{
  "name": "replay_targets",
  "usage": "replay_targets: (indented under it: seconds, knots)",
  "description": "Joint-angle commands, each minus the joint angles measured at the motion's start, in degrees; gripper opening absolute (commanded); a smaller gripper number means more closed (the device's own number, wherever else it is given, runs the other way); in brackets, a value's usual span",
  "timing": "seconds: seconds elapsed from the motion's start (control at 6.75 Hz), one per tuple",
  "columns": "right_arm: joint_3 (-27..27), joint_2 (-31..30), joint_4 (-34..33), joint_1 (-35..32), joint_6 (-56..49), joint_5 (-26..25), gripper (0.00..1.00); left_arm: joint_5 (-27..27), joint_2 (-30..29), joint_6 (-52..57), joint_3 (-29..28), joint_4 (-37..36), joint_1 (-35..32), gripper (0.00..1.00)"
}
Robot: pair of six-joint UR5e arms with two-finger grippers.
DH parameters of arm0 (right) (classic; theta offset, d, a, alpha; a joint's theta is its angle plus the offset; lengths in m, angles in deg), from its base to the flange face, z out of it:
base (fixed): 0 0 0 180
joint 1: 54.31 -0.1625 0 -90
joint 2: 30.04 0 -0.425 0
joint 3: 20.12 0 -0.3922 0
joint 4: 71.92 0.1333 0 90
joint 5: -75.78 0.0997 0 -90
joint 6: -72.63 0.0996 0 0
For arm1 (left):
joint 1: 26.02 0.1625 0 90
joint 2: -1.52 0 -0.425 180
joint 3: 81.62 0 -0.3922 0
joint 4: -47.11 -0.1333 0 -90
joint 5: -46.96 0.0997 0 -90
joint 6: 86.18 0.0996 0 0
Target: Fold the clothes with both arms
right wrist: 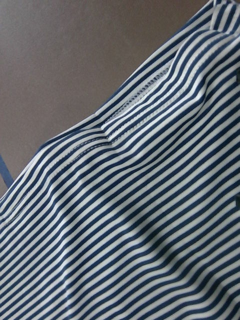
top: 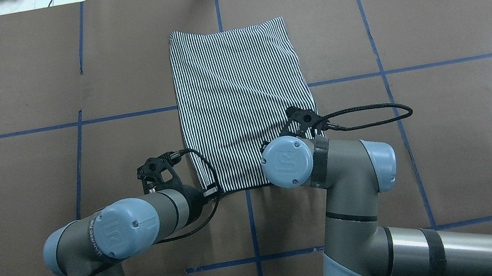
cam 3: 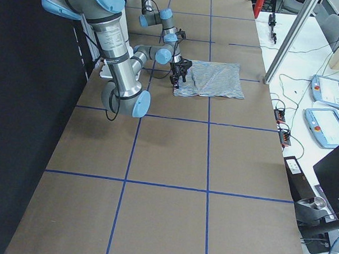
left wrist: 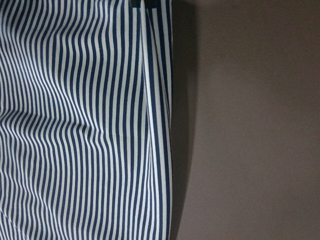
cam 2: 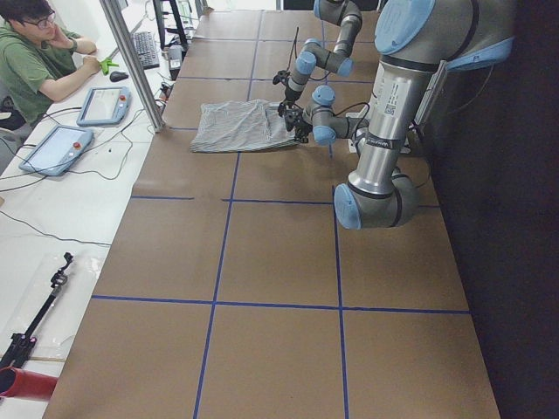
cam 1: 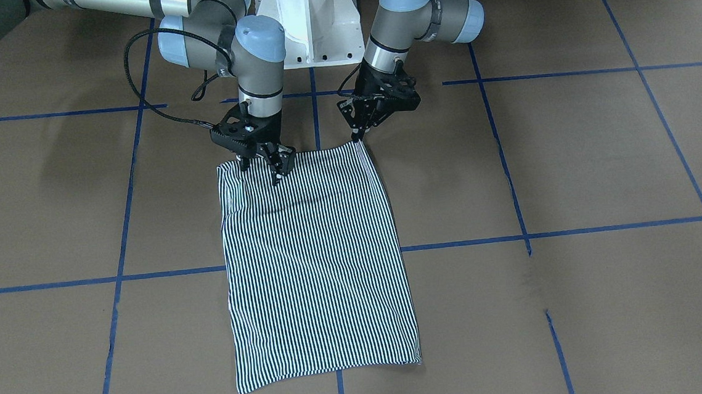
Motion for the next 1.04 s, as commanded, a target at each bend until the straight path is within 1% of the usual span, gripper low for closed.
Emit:
replay_targets:
  seconds: [0.0, 0.15, 0.3, 0.89]
  knots:
    - [-0.53, 0.28, -0.07, 0.0, -0.2, -0.08, 0.73, 0.0, 0.02, 0.0, 0.0, 0.01, 0.0, 0.0]
    - [-0.53, 0.28, -0.24, 0.0, -0.29, 0.01, 0.47, 0.0, 0.02, 0.0, 0.0, 0.01, 0.0, 0.0]
    - [-0.44, 0.19, -0.16, 0.0, -0.55, 0.1, 0.0, 0.0, 0.02, 0.0, 0.0, 0.01, 0.0, 0.0]
    - [0.96, 0.28, -0.16, 0.0, -0.55, 0.01, 0.0, 0.09, -0.24, 0.0, 0.0, 0.01, 0.0, 0.0]
